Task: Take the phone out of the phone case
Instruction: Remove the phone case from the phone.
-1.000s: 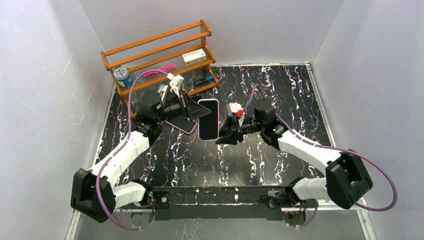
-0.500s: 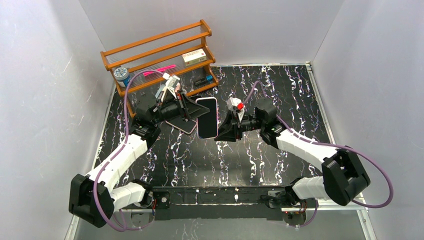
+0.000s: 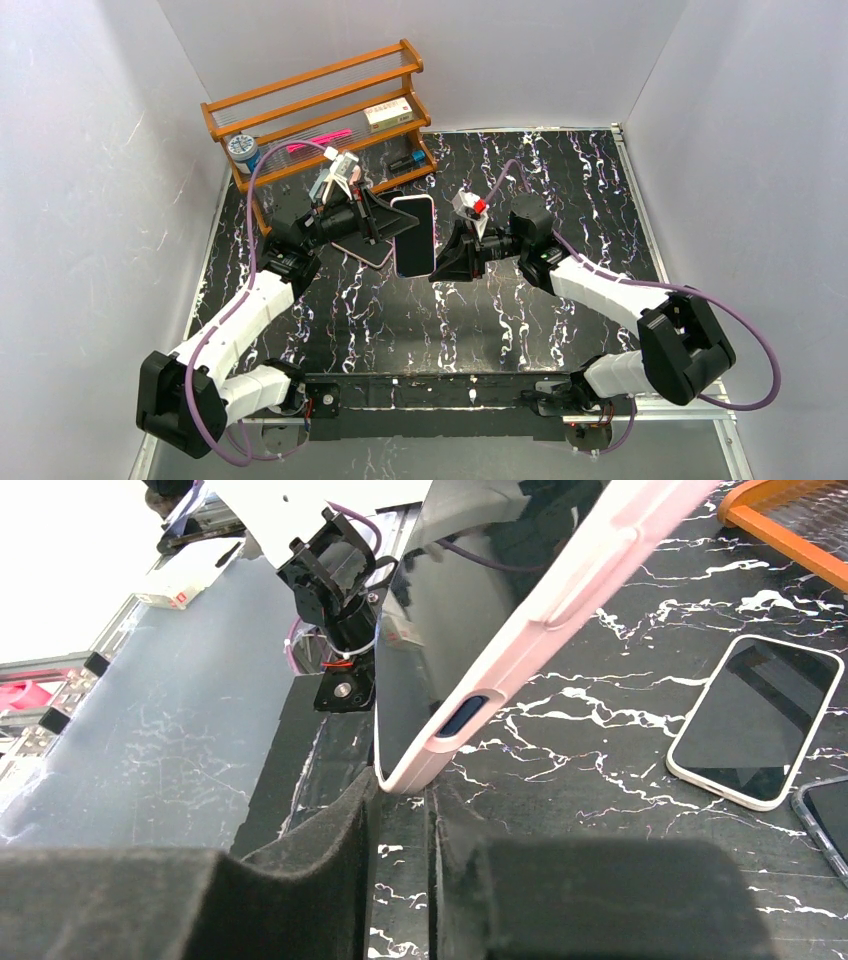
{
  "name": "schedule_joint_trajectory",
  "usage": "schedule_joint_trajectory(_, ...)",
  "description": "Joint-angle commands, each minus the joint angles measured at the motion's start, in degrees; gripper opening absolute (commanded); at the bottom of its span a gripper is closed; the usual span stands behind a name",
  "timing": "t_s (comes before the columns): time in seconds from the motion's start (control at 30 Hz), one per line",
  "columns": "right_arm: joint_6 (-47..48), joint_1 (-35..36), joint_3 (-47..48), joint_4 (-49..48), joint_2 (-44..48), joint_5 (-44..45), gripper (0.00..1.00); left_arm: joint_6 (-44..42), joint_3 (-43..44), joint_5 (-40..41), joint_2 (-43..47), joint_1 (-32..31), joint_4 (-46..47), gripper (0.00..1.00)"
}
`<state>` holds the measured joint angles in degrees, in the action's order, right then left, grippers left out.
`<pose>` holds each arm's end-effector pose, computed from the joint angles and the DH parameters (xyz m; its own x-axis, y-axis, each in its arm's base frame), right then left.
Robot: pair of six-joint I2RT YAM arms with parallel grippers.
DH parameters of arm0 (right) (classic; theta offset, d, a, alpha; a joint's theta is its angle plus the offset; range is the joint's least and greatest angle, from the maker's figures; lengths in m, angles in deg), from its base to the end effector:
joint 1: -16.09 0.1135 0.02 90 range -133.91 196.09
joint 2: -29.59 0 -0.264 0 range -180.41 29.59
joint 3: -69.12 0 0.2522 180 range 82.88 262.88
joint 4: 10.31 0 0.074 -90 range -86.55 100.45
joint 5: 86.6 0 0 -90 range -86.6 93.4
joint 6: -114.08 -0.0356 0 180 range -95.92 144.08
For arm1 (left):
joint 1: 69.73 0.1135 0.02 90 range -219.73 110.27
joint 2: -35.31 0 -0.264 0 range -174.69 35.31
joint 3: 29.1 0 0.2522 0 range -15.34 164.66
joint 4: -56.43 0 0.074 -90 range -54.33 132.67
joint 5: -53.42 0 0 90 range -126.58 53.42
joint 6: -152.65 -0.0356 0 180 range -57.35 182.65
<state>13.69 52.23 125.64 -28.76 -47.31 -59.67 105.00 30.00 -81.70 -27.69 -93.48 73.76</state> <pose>0.2128 0.1947 0.2798 -0.2047 -0.0483 -0.9776 -0.9656 -0.1536 0.2098 0.2170 -0.1230 0.3546 -0.4593 -0.3172 -0.8297 0.8195 0.2092 -0.5336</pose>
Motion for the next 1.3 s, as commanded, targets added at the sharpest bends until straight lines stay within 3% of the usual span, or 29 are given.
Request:
schedule_joint_trajectory(0.0, -1.45, 0.15, 3.32, -4.53, -0.51, -1.96, 0.23, -0.93, 0.01, 1.17, 2.49, 0.02, 3.36, 0.00)
schedule_joint_trajectory(0.3, 3.35, 0.11, 4.24, -2.55, -0.90, 0.27, 0.01, 2.51, -1.05, 1.08, 3.03, -0.45, 3.96, 0.00)
schedule_joint_trajectory(0.97, 32.20, 0.79, 11.62, 14.19, -3.95, 8.61, 0.01, 12.85, 0.86, -2.64, 0.82, -1.30, 6.26, 0.00)
schedule_joint_trajectory(1.27, 36.27, 0.86, 11.96, 15.27, -3.22, 12.99, 0.01, 12.60, 0.79, -2.70, -0.10, -1.30, 5.61, 0.00)
